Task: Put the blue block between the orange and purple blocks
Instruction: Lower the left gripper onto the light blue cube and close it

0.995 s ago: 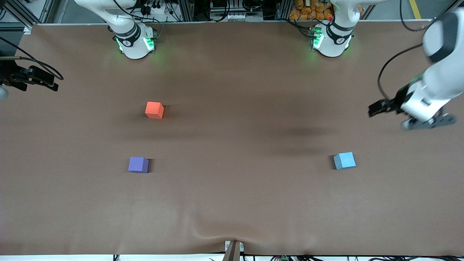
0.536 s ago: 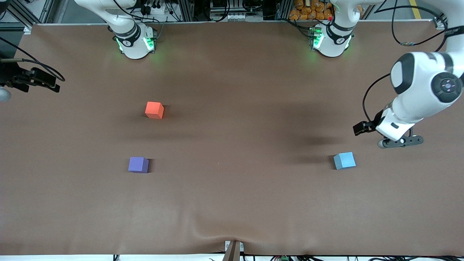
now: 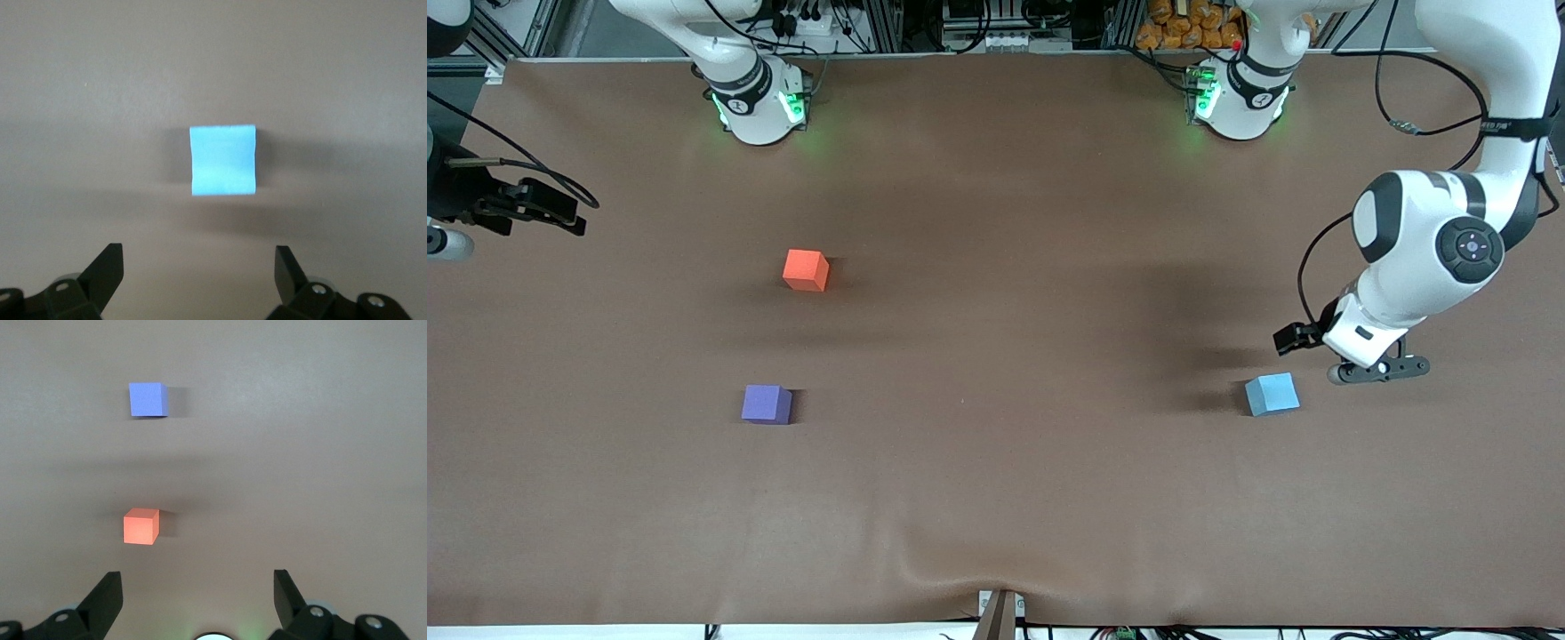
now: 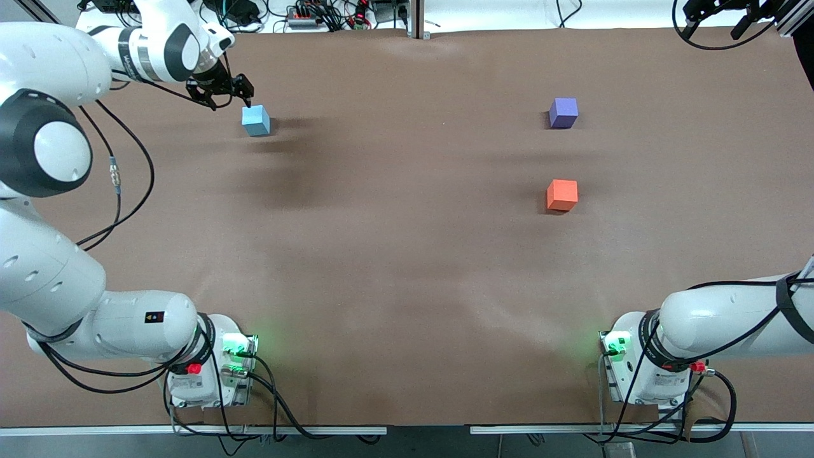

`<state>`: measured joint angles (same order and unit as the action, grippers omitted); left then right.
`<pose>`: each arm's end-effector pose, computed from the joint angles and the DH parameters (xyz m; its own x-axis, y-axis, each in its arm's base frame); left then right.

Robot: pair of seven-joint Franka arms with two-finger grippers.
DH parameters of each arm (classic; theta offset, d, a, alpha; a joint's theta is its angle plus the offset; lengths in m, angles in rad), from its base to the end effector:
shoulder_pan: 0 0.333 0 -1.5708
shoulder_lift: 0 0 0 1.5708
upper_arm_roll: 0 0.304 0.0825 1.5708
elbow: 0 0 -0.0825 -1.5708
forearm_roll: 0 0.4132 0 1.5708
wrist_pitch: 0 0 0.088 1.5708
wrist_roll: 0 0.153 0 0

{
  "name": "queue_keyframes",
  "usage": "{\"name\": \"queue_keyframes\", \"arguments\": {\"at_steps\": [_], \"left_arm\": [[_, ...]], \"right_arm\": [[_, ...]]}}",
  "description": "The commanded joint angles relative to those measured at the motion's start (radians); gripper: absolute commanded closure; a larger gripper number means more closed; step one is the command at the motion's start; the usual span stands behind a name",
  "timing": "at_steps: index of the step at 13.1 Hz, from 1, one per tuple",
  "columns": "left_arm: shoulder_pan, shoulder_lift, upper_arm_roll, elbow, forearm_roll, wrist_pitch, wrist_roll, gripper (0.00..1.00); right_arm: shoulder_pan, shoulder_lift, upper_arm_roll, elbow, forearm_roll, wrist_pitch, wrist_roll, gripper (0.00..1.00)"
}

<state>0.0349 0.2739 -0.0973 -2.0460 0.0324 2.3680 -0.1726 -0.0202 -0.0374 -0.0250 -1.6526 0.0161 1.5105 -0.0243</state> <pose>0.6147 -0.0373 0.2346 0.9946 0.0919 0.0485 0.0914 -0.9958 0.0110 0.5586 -0.0229 0.5426 0.9944 -0.0196 -0.1041 -0.0217 -0.9996 -0.0196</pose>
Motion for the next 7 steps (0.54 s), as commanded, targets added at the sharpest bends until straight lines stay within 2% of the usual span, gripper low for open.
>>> {"name": "queue_keyframes", "arguments": {"at_steps": [1,4,7], "left_arm": [[0.003,0.071,-0.002,0.041,0.017,0.068,-0.008,0.0],[-0.004,0.134,-0.002,0.099,0.014,0.073,-0.062,0.0],[-0.004,0.181,-0.002,0.106,0.018,0.131,-0.1,0.0]], "right_arm": [[0.002,-0.006,0.002,-0.013,0.007,0.008,0.01,0.0],[0.0,-0.007,0.002,-0.018,0.007,0.014,0.009,0.0],[0.0,-0.009,0.002,-0.021,0.007,0.013,0.007,0.0]]}}
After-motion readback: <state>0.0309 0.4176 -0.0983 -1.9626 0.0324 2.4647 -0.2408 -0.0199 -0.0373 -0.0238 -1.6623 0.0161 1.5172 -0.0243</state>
